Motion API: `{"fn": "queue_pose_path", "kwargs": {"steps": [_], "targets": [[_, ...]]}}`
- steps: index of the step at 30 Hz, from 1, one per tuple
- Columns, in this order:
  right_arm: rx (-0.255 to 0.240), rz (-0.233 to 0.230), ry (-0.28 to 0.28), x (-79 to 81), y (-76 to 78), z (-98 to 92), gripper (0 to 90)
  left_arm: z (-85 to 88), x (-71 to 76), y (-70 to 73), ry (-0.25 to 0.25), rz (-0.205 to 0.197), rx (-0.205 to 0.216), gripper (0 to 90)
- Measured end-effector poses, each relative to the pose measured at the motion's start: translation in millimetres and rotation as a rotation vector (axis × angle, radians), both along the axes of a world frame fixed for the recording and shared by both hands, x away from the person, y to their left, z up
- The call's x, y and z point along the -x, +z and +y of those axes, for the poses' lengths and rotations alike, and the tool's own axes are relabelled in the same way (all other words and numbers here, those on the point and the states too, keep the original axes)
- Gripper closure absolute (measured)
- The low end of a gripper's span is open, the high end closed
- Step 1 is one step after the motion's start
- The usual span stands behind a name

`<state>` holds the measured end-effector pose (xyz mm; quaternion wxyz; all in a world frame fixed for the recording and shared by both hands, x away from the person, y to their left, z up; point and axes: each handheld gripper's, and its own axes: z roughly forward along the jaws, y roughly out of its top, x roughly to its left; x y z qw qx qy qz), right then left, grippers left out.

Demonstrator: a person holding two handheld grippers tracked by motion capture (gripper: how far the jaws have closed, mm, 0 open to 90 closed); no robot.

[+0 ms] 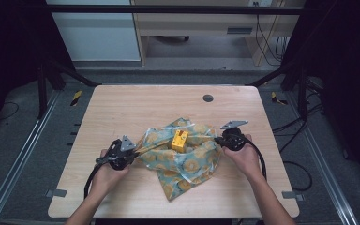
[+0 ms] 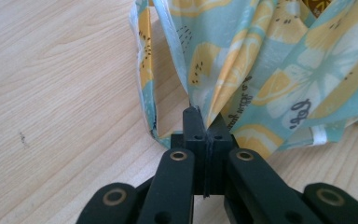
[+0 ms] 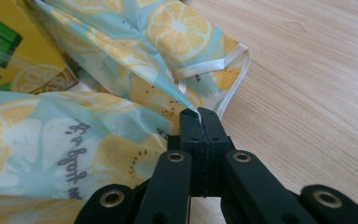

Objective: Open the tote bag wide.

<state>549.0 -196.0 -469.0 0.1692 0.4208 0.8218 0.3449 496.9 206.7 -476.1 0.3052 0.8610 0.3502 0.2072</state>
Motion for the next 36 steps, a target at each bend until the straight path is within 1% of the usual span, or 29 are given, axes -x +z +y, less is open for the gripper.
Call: {"fn": "queue_pose_path", "kwargs": {"steps": [2,6,7,9,10,13,14,15,16,17,19,20,21,24,26,28,29,31,36], "targets": [[0.017,-0.003,0.003,-3.2,0.6,-0.8,90.0,-1.1,-3.9,3.3,0.003,-0.01,-0.014,90.0],[0.012,-0.011,-0.014,-11.1,5.3,-1.8,90.0,-1.9,-6.6,6.2,0.005,-0.017,-0.016,90.0],[-0.006,-0.002,-0.021,-11.6,5.5,-2.0,90.0,-1.5,-6.6,6.2,0.004,-0.016,-0.016,90.0],[-0.004,0.007,-0.02,-11.4,4.8,-2.4,90.0,-1.2,-6.0,5.8,0.001,-0.014,-0.015,90.0],[0.002,0.014,-0.014,-9.6,3.1,-2.0,90.0,-1.2,-3.3,4.3,-0.001,-0.015,-0.007,90.0],[0.001,0.011,-0.009,-7.0,3.4,-2.1,90.0,-0.3,-0.5,3.7,-0.01,-0.012,-0.01,89.9],[0.003,0.011,-0.006,-5.3,4.2,-2.1,90.0,-0.5,1.5,3.2,-0.011,-0.013,0.004,89.8],[-0.001,0.008,0.0,-1.5,6.8,-2.9,90.0,0.4,6.0,4.2,-0.022,-0.02,0.003,89.4],[-0.001,0.008,0.0,-1.5,6.8,-2.9,90.0,0.4,6.0,4.2,-0.022,-0.02,0.003,89.3],[-0.006,-0.001,0.007,3.0,8.2,-3.3,89.5,0.6,9.3,3.8,-0.026,-0.024,0.016,89.1],[-0.008,0.002,0.007,4.4,7.9,-3.2,89.3,0.8,10.8,3.3,-0.031,-0.023,0.013,89.1],[0.004,0.007,0.014,6.9,5.0,-4.7,88.9,1.0,11.9,2.2,-0.036,-0.022,0.012,89.3],[-0.002,0.012,0.013,8.0,3.7,-4.8,89.2,1.0,11.9,2.2,-0.036,-0.022,0.012,89.5],[0.0,0.017,0.013,8.9,2.2,-4.5,89.9,1.9,12.3,2.1,-0.035,-0.022,0.01,89.9],[0.021,0.01,0.018,8.4,2.2,-3.9,90.0,3.3,12.2,1.7,-0.034,-0.018,0.012,90.0],[0.031,0.0,0.017,7.4,2.6,-3.8,90.0,3.7,12.2,1.3,-0.031,-0.013,0.014,90.0],[0.031,0.0,0.017,7.4,2.6,-3.8,90.0,3.7,12.2,1.3,-0.031,-0.013,0.014,90.0],[0.047,-0.001,0.015,6.7,1.7,-4.3,90.0,3.2,12.9,0.2,-0.035,-0.008,0.013,90.0],[0.053,-0.008,0.006,5.4,1.1,-5.3,90.0,0.7,14.2,-1.1,-0.044,-0.009,-0.004,90.0]]}}
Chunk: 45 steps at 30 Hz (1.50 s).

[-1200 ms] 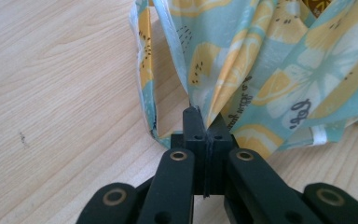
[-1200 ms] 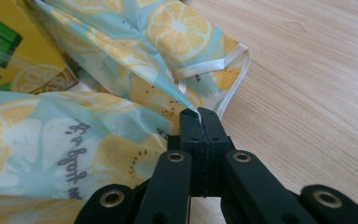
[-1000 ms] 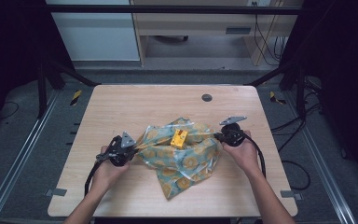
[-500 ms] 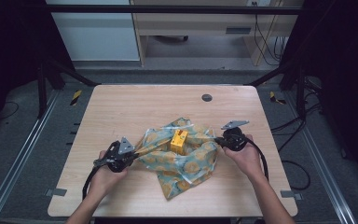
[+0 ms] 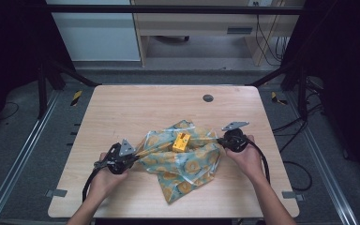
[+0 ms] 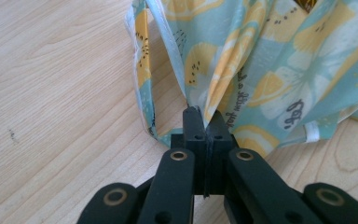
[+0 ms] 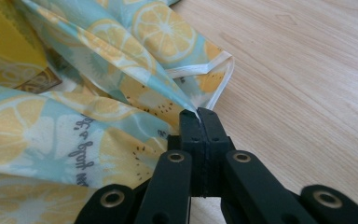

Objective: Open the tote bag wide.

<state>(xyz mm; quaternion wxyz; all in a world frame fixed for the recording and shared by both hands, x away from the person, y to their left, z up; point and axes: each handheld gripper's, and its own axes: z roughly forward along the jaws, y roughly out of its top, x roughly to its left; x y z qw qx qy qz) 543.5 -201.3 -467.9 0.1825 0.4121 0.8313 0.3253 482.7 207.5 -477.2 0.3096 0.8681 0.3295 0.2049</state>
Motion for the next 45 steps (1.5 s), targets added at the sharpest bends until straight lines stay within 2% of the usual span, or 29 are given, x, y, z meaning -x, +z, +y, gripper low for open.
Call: {"fn": "queue_pose_path", "kwargs": {"steps": [2,4,6,7,8,9,10,12,13,14,15,16,17,19,22,29,30,36,39,45], "targets": [[0.001,0.002,-0.006,-1.4,-1.0,-0.4,90.0,-1.1,0.1,-0.5,0.001,0.003,-0.002,90.0],[0.006,0.005,-0.01,-1.9,-2.0,1.1,90.0,-1.5,0.9,0.6,0.004,0.005,0.014,90.0],[0.003,0.007,-0.013,-1.7,-1.4,1.2,87.5,-1.0,0.8,1.7,-0.003,0.004,0.023,86.3],[-0.011,0.002,-0.018,-1.6,-0.2,0.8,82.2,-0.5,1.0,3.3,-0.002,-0.003,0.034,86.3],[-0.03,-0.029,-0.039,-0.9,3.7,-1.3,71.3,1.1,1.0,8.5,0.01,-0.026,0.053,79.4],[-0.03,-0.029,-0.039,-0.9,3.7,-1.3,71.3,1.1,1.0,8.5,0.01,-0.026,0.053,76.7],[-0.074,-0.049,-0.066,-0.4,8.9,-4.4,59.6,1.7,0.3,14.7,0.024,-0.042,0.085,72.6],[-0.089,-0.061,-0.072,-0.8,14.2,-6.1,53.8,1.2,0.6,21.5,0.022,-0.062,0.107,69.2],[-0.089,-0.061,-0.072,-0.8,14.2,-6.1,53.8,1.2,0.6,21.5,0.022,-0.062,0.107,67.3],[-0.114,-0.084,-0.075,0.3,22.3,-4.4,48.9,-0.4,1.0,27.3,0.018,-0.076,0.122,64.7],[-0.123,-0.092,-0.068,0.7,25.3,-3.5,47.8,-0.4,1.0,27.3,0.018,-0.076,0.122,63.1],[-0.13,-0.105,-0.058,1.4,30.7,-0.9,45.1,-2.5,1.1,34.3,0.012,-0.094,0.137,62.1],[-0.13,-0.105,-0.058,1.4,30.7,-0.9,45.1,-2.5,1.1,34.3,0.012,-0.094,0.137,61.0],[-0.134,-0.127,-0.045,3.3,43.7,6.4,40.6,-4.7,0.9,43.4,0.019,-0.118,0.156,57.8],[-0.14,-0.146,-0.035,6.2,54.7,12.8,37.6,-7.3,2.6,51.6,0.018,-0.13,0.176,57.5],[-0.135,-0.159,-0.031,14.8,69.5,21.1,29.8,-19.8,13.5,68.1,-0.014,-0.145,0.161,57.0],[-0.133,-0.157,-0.023,20.1,73.4,23.0,28.3,-23.3,16.0,72.2,-0.023,-0.147,0.163,56.7],[-0.133,-0.146,-0.019,34.6,76.2,26.3,27.2,-32.1,17.1,78.2,-0.034,-0.144,0.175,53.7],[-0.119,-0.137,-0.034,43.1,72.1,31.6,24.1,-40.0,16.5,75.0,-0.045,-0.127,0.179,48.9],[-0.117,-0.127,-0.07,50.6,68.8,34.6,17.8,-43.4,22.3,72.1,-0.069,-0.102,0.201,43.0]]}}
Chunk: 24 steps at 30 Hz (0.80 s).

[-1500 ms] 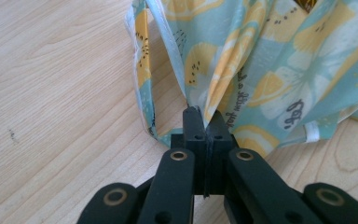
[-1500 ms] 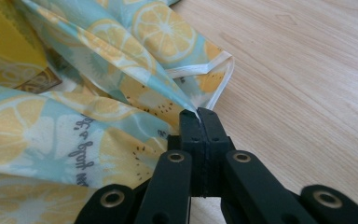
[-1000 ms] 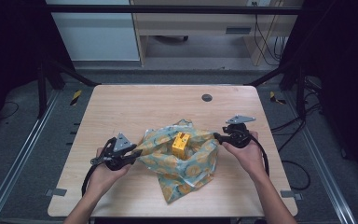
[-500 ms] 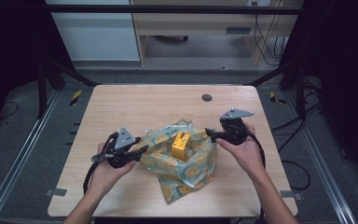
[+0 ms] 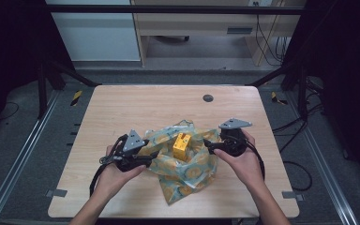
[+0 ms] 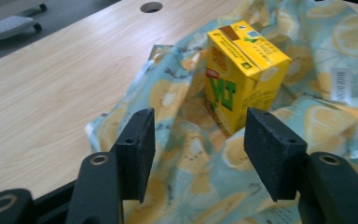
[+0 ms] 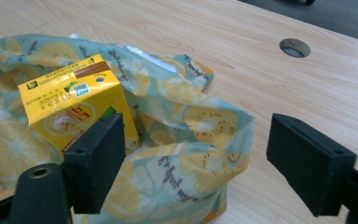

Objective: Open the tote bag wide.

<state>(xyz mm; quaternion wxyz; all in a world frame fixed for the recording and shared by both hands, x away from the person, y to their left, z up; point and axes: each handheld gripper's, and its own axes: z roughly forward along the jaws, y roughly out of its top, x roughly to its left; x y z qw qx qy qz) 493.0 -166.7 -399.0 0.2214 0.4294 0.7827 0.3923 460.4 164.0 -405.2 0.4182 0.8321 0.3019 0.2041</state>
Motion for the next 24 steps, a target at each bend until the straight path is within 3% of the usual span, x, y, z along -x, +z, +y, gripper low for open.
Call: {"fn": "queue_pose_path", "kwargs": {"steps": [4,8,11,14,20,24], "targets": [[-0.012,0.003,-0.004,2.9,2.1,-1.1,14.7,-1.7,4.8,4.8,-0.027,0.012,0.03,36.3],[-0.026,0.006,-0.011,4.0,4.0,-0.9,12.9,-4.7,8.4,7.1,-0.051,0.013,0.034,31.7],[-0.024,0.017,-0.019,4.6,3.5,0.9,11.8,-8.8,8.1,-3.1,-0.079,0.04,-0.008,25.1],[-0.016,0.025,-0.023,3.5,-0.4,1.4,11.3,-9.5,6.3,-13.3,-0.082,0.068,-0.021,22.9],[-0.014,0.049,-0.028,2.2,-6.9,0.8,10.2,-11.3,6.0,-22.9,-0.087,0.088,-0.037,22.4],[-0.012,0.063,-0.022,3.6,-12.0,1.0,13.7,-12.3,8.7,-27.0,-0.097,0.091,-0.043,34.3]]}}
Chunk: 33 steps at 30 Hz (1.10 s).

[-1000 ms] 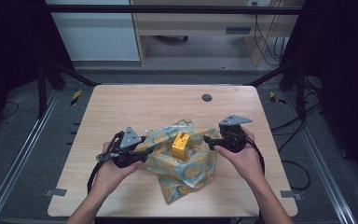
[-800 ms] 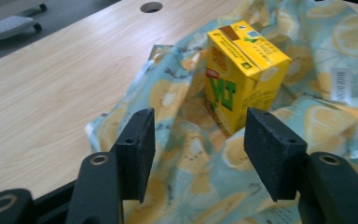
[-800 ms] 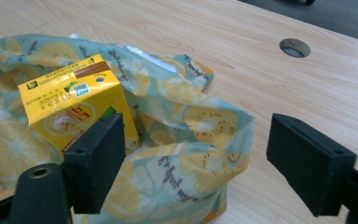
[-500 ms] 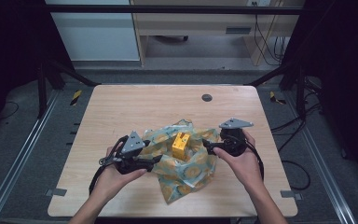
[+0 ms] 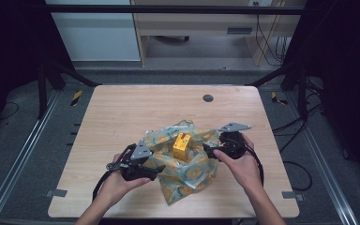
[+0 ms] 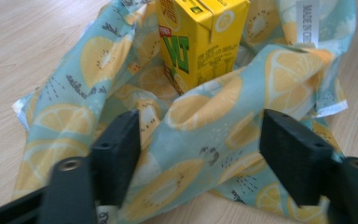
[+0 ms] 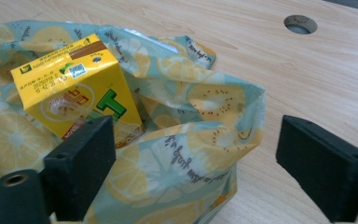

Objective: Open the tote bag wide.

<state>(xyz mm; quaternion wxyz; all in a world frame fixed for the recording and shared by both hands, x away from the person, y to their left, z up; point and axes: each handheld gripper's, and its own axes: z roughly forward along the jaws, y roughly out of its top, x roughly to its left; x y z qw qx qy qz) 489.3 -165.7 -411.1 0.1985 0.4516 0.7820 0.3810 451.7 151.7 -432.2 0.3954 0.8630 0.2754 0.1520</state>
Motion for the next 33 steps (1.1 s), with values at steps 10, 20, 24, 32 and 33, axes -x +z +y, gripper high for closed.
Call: {"fn": "queue_pose_path", "kwargs": {"steps": [10,20,24,32,33], "targets": [[0.016,0.047,0.003,0.5,-15.4,-4.4,14.1,2.0,5.9,-11.0,-0.01,-0.001,-0.003,60.9],[0.029,0.082,0.038,2.6,-30.2,-2.7,53.0,1.8,12.8,-22.3,-0.035,-0.021,-0.021,86.2],[0.036,0.083,0.065,5.3,-38.0,-3.7,76.4,1.4,13.8,-29.0,-0.048,-0.005,-0.025,88.9],[0.045,0.13,0.109,8.5,-54.7,-4.5,90.0,-0.9,16.7,-38.7,-0.078,0.021,-0.062,90.0],[0.043,0.138,0.106,9.1,-56.6,-4.2,90.0,-1.1,16.8,-39.8,-0.077,0.024,-0.067,90.0]]}}
